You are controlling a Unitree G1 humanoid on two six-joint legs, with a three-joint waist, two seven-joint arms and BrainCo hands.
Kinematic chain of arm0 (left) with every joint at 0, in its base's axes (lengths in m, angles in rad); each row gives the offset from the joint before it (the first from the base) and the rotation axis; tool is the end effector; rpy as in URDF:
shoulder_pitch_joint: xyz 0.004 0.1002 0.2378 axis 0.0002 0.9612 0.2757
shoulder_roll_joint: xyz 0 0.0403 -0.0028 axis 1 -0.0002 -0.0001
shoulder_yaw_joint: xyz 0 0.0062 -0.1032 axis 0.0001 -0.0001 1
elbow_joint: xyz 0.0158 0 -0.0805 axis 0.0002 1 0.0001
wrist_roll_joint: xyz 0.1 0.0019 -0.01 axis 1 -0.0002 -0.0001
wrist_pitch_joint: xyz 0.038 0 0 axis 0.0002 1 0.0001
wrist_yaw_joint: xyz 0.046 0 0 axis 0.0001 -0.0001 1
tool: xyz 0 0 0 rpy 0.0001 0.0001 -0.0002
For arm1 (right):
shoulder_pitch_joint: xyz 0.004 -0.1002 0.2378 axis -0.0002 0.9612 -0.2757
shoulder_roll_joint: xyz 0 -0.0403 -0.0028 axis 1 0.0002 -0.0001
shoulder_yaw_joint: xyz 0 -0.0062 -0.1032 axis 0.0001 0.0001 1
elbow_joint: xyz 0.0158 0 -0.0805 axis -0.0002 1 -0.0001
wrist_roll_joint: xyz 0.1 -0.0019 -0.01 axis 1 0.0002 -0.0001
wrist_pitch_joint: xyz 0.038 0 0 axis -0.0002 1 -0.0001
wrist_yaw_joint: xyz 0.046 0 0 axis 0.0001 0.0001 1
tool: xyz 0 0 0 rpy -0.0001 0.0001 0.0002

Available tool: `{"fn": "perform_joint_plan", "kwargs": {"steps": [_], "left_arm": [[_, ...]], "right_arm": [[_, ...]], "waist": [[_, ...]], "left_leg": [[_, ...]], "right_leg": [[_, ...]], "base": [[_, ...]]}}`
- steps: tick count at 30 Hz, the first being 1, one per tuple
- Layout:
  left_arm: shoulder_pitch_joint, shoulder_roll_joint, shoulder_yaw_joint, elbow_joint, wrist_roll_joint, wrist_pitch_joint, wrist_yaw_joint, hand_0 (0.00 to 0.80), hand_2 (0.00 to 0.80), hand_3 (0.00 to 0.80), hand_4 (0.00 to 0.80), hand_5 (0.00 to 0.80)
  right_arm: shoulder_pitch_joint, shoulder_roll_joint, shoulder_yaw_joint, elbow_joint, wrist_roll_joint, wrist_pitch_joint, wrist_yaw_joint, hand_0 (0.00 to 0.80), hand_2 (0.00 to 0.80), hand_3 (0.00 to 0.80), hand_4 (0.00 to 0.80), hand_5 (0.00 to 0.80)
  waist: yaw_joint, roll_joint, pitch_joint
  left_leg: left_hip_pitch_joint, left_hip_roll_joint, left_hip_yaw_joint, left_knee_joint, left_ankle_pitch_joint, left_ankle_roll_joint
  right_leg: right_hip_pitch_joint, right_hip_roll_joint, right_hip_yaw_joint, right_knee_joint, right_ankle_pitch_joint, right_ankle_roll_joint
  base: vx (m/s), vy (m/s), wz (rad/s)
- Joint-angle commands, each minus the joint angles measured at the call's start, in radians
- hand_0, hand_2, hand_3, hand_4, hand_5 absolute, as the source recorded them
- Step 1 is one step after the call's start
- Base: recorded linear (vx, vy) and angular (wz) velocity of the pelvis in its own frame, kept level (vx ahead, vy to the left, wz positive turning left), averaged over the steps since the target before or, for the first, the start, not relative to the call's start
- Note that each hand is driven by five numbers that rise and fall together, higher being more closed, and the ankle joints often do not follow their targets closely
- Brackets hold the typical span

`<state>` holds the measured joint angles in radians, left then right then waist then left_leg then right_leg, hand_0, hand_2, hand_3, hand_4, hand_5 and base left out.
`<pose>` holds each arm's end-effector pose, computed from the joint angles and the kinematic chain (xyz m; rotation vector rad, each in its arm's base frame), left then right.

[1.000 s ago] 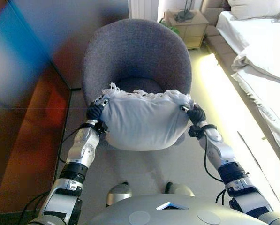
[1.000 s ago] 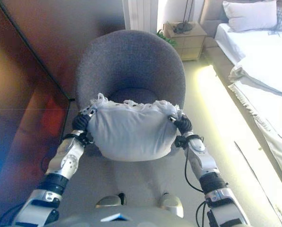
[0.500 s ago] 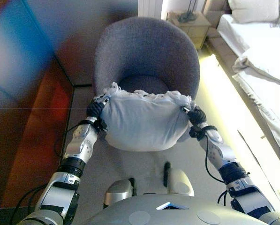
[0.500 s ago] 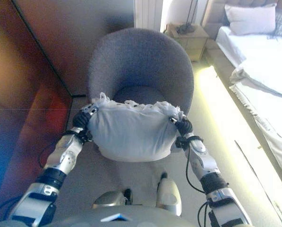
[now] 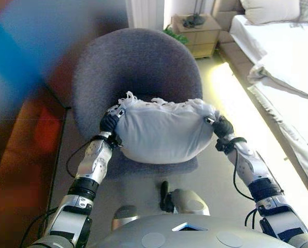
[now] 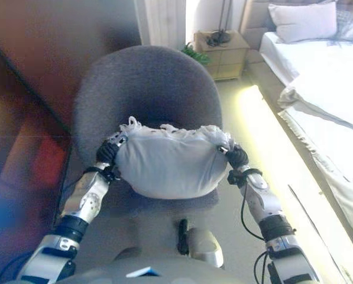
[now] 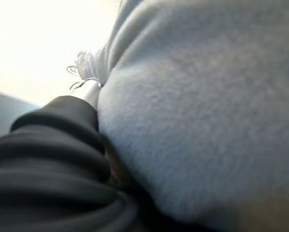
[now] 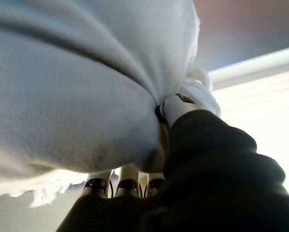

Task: Pick up the cushion and take it to the sofa

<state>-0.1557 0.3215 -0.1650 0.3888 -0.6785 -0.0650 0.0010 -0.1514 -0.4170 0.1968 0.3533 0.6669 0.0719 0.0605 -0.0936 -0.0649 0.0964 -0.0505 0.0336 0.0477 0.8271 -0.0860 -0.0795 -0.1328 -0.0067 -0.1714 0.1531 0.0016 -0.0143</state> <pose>0.2257 0.1950 0.0117 -0.3114 0.2145 -0.0116 0.2238 -0.2097 0.0151 0.2117 0.3279 0.1087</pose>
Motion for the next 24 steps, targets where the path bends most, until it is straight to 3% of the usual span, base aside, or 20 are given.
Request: {"fn": "perform_joint_plan", "kwargs": {"steps": [1,4,5,9,11,18,21,22,24], "left_arm": [[-0.031,-0.016,0.014,-0.113,0.023,-0.082,-0.035,0.8,0.8,0.8,0.8,0.8],[-0.041,-0.005,0.022,-0.1,0.019,-0.081,-0.05,0.8,0.8,0.8,0.8,0.8],[-0.052,-0.002,0.027,-0.088,0.008,-0.081,-0.052,0.8,0.8,0.8,0.8,0.8],[-0.07,-0.005,0.034,-0.062,-0.001,-0.073,-0.06,0.8,0.8,0.8,0.8,0.8],[-0.075,-0.005,0.028,-0.06,0.006,-0.061,-0.064,0.8,0.8,0.8,0.8,0.8],[-0.116,0.008,0.008,-0.036,0.009,-0.075,-0.034,0.8,0.8,0.8,0.8,0.8],[-0.151,0.021,0.0,-0.023,0.014,-0.073,-0.029,0.8,0.8,0.8,0.8,0.8],[-0.155,0.023,0.001,-0.015,0.011,-0.069,-0.027,0.8,0.8,0.8,0.8,0.8],[-0.15,0.027,0.006,-0.007,0.015,-0.057,-0.028,0.8,0.8,0.8,0.8,0.8]], "right_arm": [[-0.053,0.028,0.001,-0.079,0.03,-0.079,0.067,0.8,0.8,0.8,0.8,0.8],[-0.108,0.03,0.007,-0.062,0.036,-0.063,0.048,0.8,0.8,0.8,0.8,0.8],[-0.131,0.032,0.009,-0.058,0.038,-0.048,0.04,0.8,0.8,0.8,0.8,0.8],[-0.145,0.053,0.019,-0.059,0.027,-0.021,0.02,0.8,0.8,0.8,0.8,0.8],[-0.151,0.059,0.021,-0.051,0.028,-0.013,0.009,0.8,0.8,0.8,0.8,0.8],[-0.189,0.074,0.025,-0.028,0.035,-0.012,-0.016,0.8,0.8,0.8,0.8,0.8],[-0.251,0.087,0.034,0.027,0.042,-0.02,-0.022,0.8,0.8,0.8,0.8,0.8],[-0.266,0.1,0.04,0.037,0.04,-0.021,-0.028,0.8,0.8,0.8,0.8,0.8],[-0.281,0.119,0.053,0.049,0.04,-0.017,-0.042,0.8,0.8,0.8,0.8,0.8]], "waist": [[0.019,-0.038,-0.048],[0.04,-0.033,-0.036],[0.044,-0.024,-0.035],[0.059,0.002,-0.045],[0.072,0.005,-0.046],[0.074,0.031,-0.057],[0.101,0.037,-0.036],[0.113,0.042,-0.022],[0.128,0.042,-0.009]], "left_leg": [[-0.033,-0.008,0.05,-0.026,0.101,0.04],[-0.046,0.008,0.059,-0.211,0.074,0.061],[-0.029,0.009,0.056,-0.327,0.072,0.063],[0.024,-0.007,0.014,-0.595,0.062,0.052],[0.029,-0.021,0.001,-0.628,0.043,0.05],[0.082,-0.037,0.033,-0.72,0.023,0.076],[0.052,-0.046,0.047,-0.68,0.0,0.104],[0.041,-0.045,0.059,-0.654,-0.018,0.115],[0.04,-0.047,0.067,-0.626,-0.037,0.119]], "right_leg": [[0.084,-0.063,0.086,-0.069,0.064,0.008],[0.113,-0.05,0.115,-0.062,0.034,0.013],[0.121,-0.043,0.134,-0.054,0.022,0.02],[0.143,-0.039,0.158,-0.038,-0.01,0.045],[0.159,-0.052,0.157,-0.031,-0.022,0.057],[0.145,-0.087,0.109,0.012,-0.047,0.082],[0.087,-0.155,0.057,0.168,-0.041,0.101],[0.055,-0.194,0.036,0.26,-0.03,0.094],[0.034,-0.241,0.02,0.316,-0.004,0.083]], "base": [[0.178,-0.021,-0.52],[0.178,0.063,-0.48],[0.191,0.147,-0.53],[0.189,0.125,-0.5],[0.168,0.07,-0.26],[0.103,0.102,0.36],[-0.011,0.112,-0.09],[0.008,0.126,-0.13],[0.09,0.059,-0.14]]}}
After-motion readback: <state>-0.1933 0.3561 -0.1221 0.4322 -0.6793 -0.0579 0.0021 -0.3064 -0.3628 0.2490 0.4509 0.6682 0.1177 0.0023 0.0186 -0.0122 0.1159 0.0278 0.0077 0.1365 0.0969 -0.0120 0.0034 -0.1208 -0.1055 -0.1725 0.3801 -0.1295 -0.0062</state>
